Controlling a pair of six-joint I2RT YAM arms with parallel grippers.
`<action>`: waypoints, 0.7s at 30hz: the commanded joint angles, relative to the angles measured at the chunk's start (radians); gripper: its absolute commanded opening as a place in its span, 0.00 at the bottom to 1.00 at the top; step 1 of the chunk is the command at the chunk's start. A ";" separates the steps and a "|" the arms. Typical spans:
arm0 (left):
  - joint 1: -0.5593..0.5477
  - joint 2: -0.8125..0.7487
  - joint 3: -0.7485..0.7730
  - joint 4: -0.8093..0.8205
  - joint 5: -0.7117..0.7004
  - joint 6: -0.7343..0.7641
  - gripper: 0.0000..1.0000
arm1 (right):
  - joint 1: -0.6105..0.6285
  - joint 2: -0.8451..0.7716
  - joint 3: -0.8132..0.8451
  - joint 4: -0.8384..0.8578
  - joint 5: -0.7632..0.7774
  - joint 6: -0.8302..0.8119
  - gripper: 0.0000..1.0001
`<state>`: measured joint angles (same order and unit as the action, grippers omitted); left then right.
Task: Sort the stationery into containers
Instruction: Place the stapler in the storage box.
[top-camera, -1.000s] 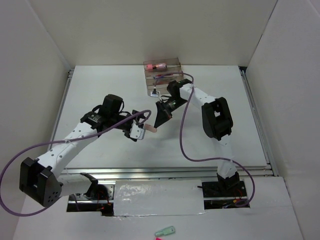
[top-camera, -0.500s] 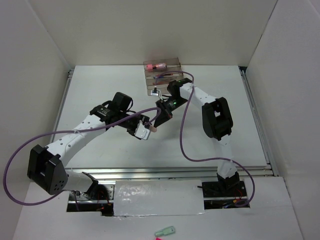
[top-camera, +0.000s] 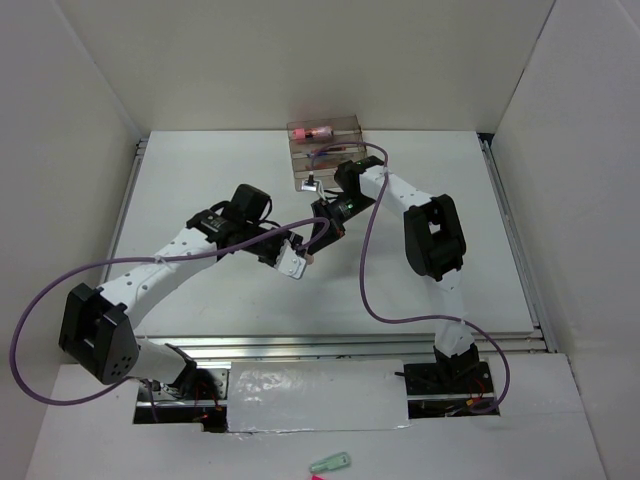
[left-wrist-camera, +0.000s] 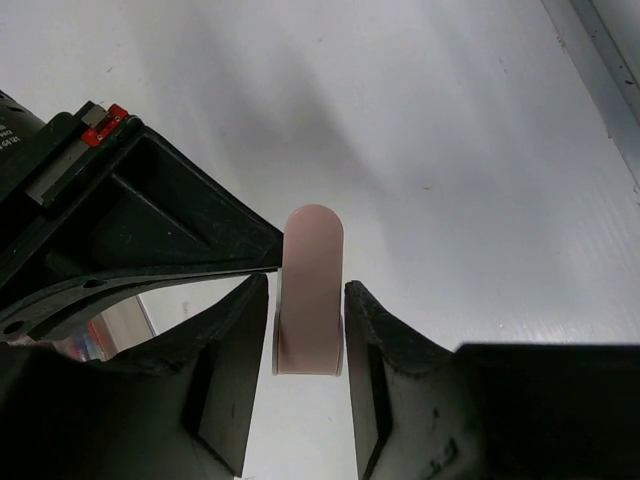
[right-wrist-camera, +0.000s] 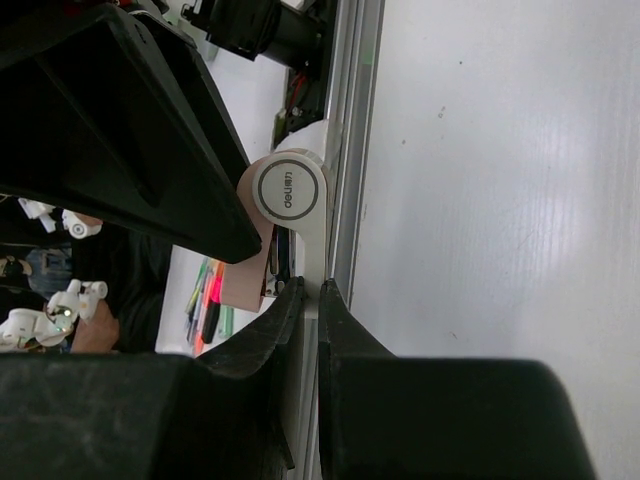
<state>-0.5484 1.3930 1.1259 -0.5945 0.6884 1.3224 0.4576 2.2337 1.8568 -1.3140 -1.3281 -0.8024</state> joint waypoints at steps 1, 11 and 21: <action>-0.010 0.012 0.009 0.038 -0.009 -0.015 0.48 | -0.002 -0.016 0.015 -0.126 -0.052 -0.014 0.00; -0.013 0.006 -0.005 0.072 -0.033 -0.049 0.25 | -0.005 -0.013 0.019 -0.126 -0.077 0.014 0.15; 0.116 0.084 0.146 0.055 0.121 -0.227 0.04 | -0.310 0.003 0.303 -0.099 -0.072 0.173 0.49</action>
<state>-0.4816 1.4410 1.1831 -0.5690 0.7055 1.1851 0.3023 2.2486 2.0441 -1.3327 -1.3556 -0.7025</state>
